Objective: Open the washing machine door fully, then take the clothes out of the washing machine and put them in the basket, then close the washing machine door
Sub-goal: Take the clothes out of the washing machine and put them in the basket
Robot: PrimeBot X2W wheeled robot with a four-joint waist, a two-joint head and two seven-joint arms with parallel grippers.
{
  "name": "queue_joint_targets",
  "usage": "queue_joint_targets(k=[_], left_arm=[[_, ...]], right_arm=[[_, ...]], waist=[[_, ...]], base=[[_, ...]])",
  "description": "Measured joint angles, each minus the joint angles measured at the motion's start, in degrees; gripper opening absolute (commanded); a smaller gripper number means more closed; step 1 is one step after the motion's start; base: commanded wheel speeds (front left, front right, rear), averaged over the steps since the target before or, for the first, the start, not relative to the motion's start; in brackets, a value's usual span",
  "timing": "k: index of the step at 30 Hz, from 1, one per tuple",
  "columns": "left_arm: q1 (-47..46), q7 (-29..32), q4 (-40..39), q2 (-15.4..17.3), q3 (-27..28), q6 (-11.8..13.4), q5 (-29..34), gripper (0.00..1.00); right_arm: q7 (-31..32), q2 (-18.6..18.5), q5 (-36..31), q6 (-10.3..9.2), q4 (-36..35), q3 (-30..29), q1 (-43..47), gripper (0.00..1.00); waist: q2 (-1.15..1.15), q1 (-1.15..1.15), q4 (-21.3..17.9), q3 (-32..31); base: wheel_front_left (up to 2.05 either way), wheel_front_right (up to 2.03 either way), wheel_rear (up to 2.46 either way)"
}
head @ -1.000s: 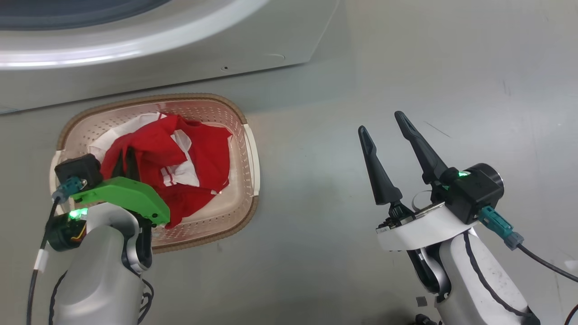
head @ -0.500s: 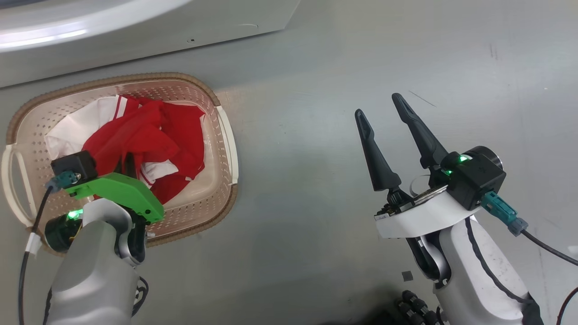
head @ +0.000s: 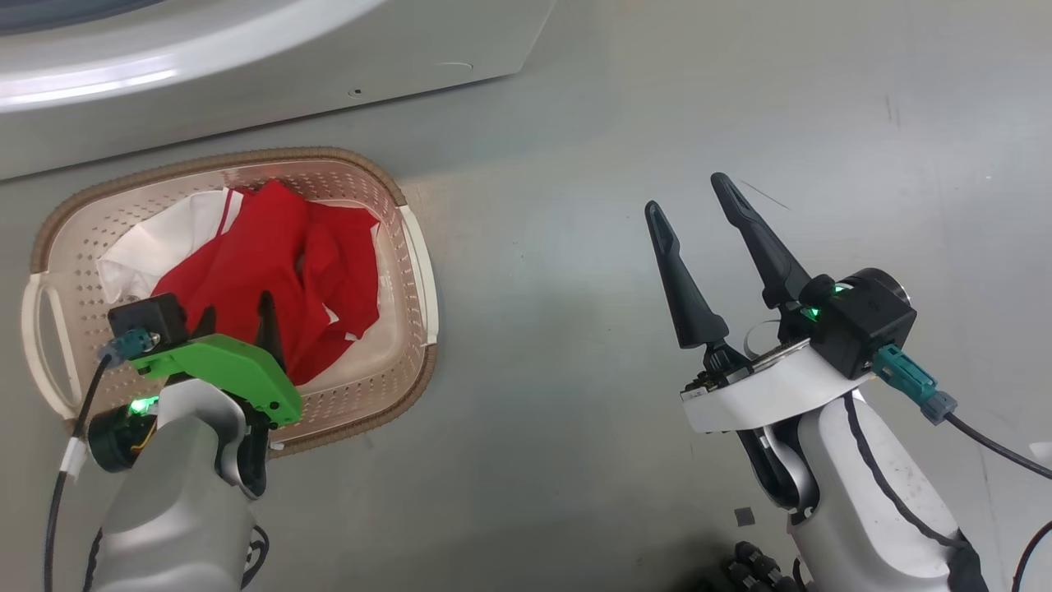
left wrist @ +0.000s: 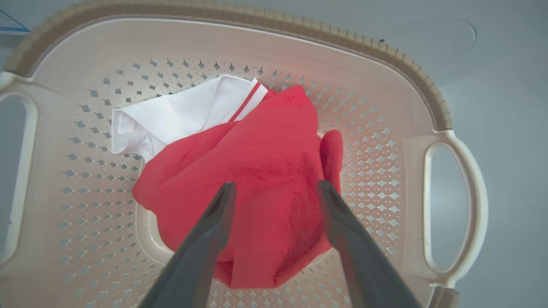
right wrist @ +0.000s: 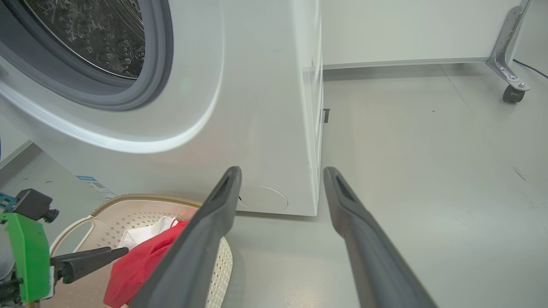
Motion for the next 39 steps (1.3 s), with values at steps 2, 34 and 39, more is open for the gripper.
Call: queue_joint_targets(k=[2, 34, 39], left_arm=[[0.0, -1.1, 0.5, 0.0, 0.0, -0.4, 0.1, 1.00], [1.7, -6.8, -13.6, -0.5, -2.4, -1.4, 8.7, 1.00], [4.6, -6.8, -19.9, -0.5, -2.2, -1.4, 10.7, 1.00]], right_arm=[[0.0, 0.0, 0.1, 0.01, 0.2, -0.1, 0.0, 1.00], [0.0, -0.5, -0.8, -0.15, 5.4, -7.8, 5.1, 1.00], [0.0, -0.6, -1.1, -0.18, 5.7, -8.5, 6.7, 1.00]], waist=[[0.00, 0.00, 0.2, -0.5], [0.00, 0.00, 6.9, -16.4], [0.00, 0.00, 8.4, -19.9]], base=[[0.00, 0.00, 0.00], [0.00, 0.00, 0.00], [0.00, 0.00, 0.00]])
